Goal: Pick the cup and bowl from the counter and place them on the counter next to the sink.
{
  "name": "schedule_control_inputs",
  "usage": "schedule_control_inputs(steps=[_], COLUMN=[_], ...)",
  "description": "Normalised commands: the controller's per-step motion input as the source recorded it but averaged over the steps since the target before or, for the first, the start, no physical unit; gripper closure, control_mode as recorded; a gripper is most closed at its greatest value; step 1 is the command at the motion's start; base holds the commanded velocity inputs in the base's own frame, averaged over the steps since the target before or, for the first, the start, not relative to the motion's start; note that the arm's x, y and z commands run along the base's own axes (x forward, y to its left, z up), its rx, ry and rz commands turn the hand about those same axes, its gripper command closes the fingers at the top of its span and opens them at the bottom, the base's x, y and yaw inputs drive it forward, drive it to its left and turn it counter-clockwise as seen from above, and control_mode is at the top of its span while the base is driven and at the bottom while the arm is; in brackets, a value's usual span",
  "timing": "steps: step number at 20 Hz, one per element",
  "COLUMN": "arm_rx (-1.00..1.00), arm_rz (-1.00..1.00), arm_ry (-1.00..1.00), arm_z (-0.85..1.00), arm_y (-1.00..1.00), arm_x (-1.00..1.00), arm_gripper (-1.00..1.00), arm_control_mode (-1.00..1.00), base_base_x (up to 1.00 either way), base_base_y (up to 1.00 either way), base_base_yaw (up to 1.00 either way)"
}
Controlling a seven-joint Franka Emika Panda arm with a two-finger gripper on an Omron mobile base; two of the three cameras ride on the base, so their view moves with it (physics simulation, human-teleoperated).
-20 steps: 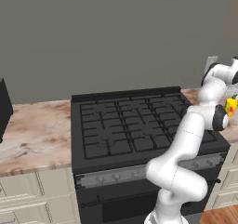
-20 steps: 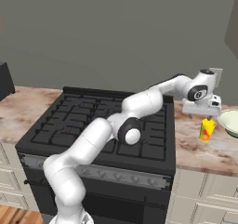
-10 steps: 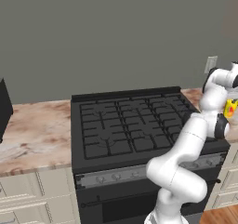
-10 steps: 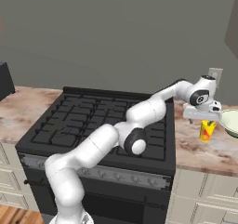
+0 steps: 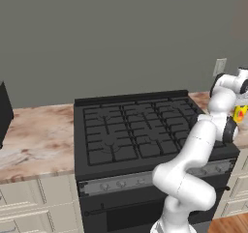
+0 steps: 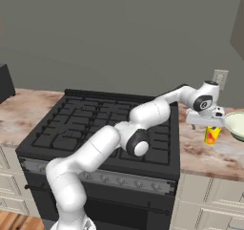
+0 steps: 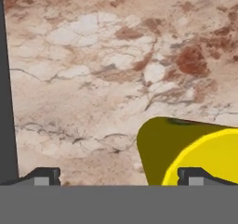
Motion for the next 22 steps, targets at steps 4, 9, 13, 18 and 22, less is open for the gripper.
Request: schedule_control_inputs(steps=[4, 9, 13, 18, 22], arm_rx=[0.05, 0.00, 0.00, 0.00, 0.00], arm_rz=[0.04, 0.00, 0.00, 0.00, 0.00], arm_ry=[0.05, 0.00, 0.00, 0.00, -0.10], arm_z=[-0.01, 0.00, 0.00, 0.00, 0.20], arm_y=[0.00, 0.00, 0.00, 0.00, 0.00], arm_x=[0.05, 0.00, 0.00, 0.00, -0.04], arm_gripper=[-1.00, 1.00, 1.00, 1.00, 1.00], arm_control_mode=[-1.00, -1.00, -1.00, -1.00, -1.00], base_base_x=[0.00, 0.00, 0.00, 0.00, 0.00], base_base_y=[0.00, 0.00, 0.00, 0.00, 0.00], base_base_yaw=[0.00, 0.00, 0.00, 0.00, 0.00])
